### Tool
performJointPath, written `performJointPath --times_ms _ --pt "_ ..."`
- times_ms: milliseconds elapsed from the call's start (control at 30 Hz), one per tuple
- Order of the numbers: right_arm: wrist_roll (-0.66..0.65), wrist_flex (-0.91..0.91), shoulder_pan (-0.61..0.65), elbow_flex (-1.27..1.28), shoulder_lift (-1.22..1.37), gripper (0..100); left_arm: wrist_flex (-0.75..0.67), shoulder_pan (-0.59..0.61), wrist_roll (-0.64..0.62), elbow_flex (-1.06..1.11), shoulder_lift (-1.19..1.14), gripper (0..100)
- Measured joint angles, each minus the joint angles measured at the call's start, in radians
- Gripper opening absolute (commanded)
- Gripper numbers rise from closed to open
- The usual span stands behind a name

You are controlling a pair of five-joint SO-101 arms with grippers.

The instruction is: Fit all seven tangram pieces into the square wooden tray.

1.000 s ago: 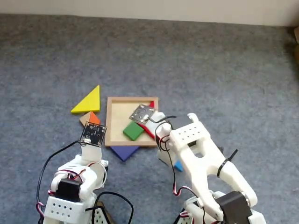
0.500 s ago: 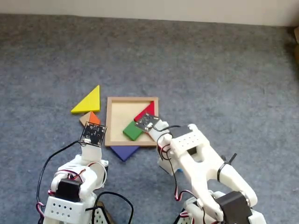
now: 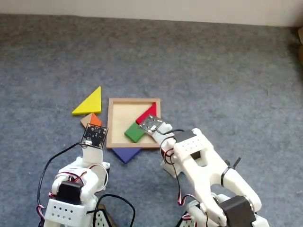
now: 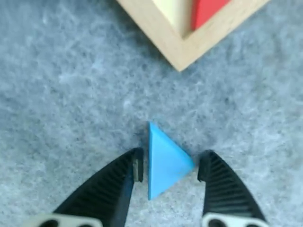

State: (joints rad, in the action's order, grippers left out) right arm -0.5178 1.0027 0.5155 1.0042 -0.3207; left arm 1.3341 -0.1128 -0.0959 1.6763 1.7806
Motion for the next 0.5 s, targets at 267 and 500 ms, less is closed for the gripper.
performJointPath --times_ms 267,500 --pt "0.000 0.000 0.000 -0.005 0.000 6.3 0.000 0.000 0.000 0.000 0.000 1" --pt "0.000 0.000 0.000 -0.003 -0.002 6.3 0.000 0.000 0.000 0.000 0.000 1"
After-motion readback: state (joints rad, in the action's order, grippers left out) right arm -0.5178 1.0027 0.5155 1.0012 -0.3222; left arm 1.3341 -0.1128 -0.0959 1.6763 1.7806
